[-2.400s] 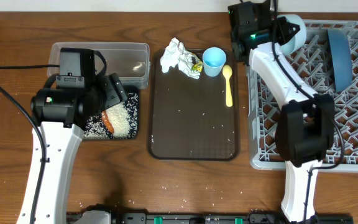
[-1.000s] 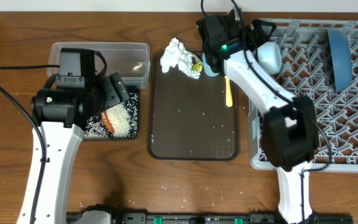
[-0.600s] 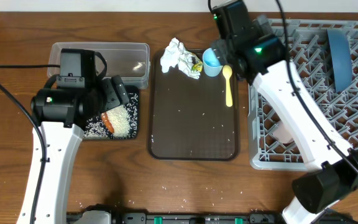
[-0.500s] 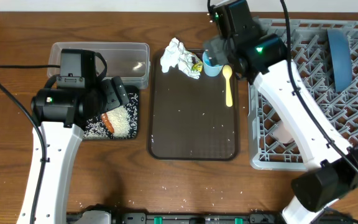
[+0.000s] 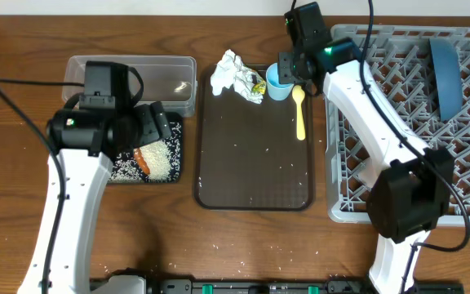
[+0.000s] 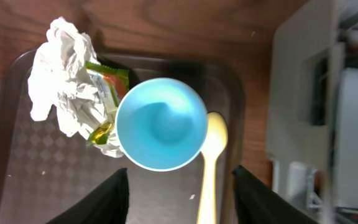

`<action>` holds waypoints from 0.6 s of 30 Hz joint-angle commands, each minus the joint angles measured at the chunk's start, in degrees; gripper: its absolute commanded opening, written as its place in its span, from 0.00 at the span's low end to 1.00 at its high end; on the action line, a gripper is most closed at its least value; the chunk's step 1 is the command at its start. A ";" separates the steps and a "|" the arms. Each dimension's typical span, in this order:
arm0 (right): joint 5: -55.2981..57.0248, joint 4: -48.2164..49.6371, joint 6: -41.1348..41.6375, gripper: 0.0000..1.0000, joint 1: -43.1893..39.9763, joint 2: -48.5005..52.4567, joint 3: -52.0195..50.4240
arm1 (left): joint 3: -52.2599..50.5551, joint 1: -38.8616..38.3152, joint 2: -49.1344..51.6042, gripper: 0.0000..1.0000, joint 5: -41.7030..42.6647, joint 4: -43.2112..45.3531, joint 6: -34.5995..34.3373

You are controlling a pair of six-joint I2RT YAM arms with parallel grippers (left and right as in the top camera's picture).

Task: Sort waste into correct bins and load items into the dishwasher rack
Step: 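Withdraw the right gripper and reach the left gripper toward the light-blue cup, then grasp the light-blue cup with the left gripper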

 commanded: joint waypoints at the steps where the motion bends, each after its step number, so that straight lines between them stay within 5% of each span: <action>1: -0.61 0.94 2.78 0.61 -0.28 -1.14 0.15 | -0.35 -1.36 2.62 0.95 5.51 1.86 9.38; 9: -4.17 0.31 3.30 0.66 -3.63 -7.45 0.20 | 2.89 -9.75 12.96 0.94 9.14 13.79 12.96; 18: -6.16 -4.94 1.42 0.69 -6.25 -11.78 0.20 | 21.07 -17.97 30.49 0.94 5.25 16.63 15.39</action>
